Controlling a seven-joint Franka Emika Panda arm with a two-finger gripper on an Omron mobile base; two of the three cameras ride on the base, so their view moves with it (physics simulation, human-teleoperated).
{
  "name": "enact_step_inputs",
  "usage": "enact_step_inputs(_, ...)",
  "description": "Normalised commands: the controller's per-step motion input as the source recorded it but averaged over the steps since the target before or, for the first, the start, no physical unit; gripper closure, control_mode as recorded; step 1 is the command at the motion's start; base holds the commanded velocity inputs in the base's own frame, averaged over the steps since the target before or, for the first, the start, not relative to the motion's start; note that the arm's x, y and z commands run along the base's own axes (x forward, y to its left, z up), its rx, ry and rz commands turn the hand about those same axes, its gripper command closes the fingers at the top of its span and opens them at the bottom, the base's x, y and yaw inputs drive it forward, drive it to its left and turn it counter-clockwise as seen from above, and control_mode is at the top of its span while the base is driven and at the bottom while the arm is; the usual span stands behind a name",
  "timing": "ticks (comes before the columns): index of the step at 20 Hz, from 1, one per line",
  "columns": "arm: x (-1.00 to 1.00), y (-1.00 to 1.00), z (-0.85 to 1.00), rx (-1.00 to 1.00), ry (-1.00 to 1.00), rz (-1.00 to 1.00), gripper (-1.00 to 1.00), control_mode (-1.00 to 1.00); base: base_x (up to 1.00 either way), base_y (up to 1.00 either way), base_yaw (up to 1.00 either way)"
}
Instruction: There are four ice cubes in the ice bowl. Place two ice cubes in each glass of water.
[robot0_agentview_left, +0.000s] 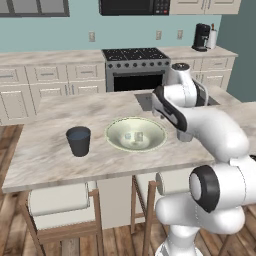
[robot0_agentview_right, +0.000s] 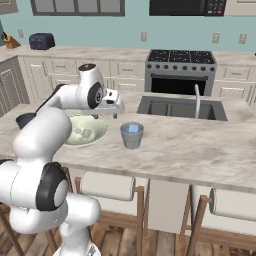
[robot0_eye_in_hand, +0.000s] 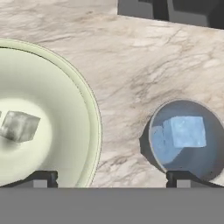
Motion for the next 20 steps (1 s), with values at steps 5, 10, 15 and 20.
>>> enact_step_inputs(5, 0.06, 0.83, -0.34, 0.00, 0.00, -0.03, -1.00, -1.00, 0.00, 0.00, 0.00)
enact_step_inputs(10, 0.34, 0.90, -0.31, 0.00, 0.00, -0.12, -1.00, -1.00, 0.00, 0.00, 0.00)
enact_step_inputs(15, 0.41, 0.46, -0.26, 0.00, 0.00, -0.14, -1.00, -1.00, 0.00, 0.00, 0.00)
enact_step_inputs(20, 0.01, 0.09, -0.22, 0.01, 0.04, -0.13, -1.00, -1.00, 0.00, 0.00, 0.00)
